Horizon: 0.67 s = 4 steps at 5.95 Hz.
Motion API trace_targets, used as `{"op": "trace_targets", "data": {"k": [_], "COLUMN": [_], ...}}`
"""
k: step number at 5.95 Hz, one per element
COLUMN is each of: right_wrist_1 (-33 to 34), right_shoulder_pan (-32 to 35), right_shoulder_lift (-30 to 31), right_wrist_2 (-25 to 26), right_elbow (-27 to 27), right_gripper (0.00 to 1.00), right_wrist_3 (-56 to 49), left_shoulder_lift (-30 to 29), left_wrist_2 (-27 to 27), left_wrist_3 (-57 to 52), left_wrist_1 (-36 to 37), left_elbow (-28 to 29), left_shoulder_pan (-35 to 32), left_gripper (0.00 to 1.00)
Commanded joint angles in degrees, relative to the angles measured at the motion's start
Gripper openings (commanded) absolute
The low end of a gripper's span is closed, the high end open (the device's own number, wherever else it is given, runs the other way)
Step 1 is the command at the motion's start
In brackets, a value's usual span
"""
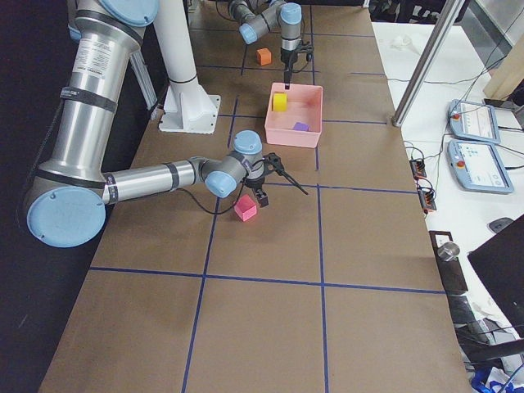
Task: Place blocks into pink bin with both arms
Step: 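Grasp the magenta cube with the right gripper while the left gripper withdraws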
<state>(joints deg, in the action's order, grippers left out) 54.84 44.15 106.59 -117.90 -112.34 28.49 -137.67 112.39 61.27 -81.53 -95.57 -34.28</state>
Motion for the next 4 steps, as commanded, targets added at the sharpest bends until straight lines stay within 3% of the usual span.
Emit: {"op": "trace_targets", "data": {"k": [1, 3, 4], "right_wrist_1": [0.0, 0.1, 0.2], "right_shoulder_pan": [-2.8, -5.1, -5.1], "right_shoulder_lift": [0.4, 0.3, 0.5], "right_wrist_2": [0.8, 1.7, 1.6], "right_elbow": [1.6, 3.3, 3.5], "right_gripper": [1.00, 0.99, 0.80], "right_wrist_3": [0.0, 0.0, 0.0], "left_shoulder_lift": [0.0, 0.5, 1.2], "left_wrist_2": [0.0, 0.0, 0.0], "left_wrist_3": [-0.1, -0.3, -3.8], "left_wrist_1": [0.0, -0.2, 0.1], "left_elbow": [0.0, 0.0, -0.5], "left_shoulder_pan": [0.0, 0.0, -0.3], "left_gripper": [1.00, 1.00, 1.00]}}
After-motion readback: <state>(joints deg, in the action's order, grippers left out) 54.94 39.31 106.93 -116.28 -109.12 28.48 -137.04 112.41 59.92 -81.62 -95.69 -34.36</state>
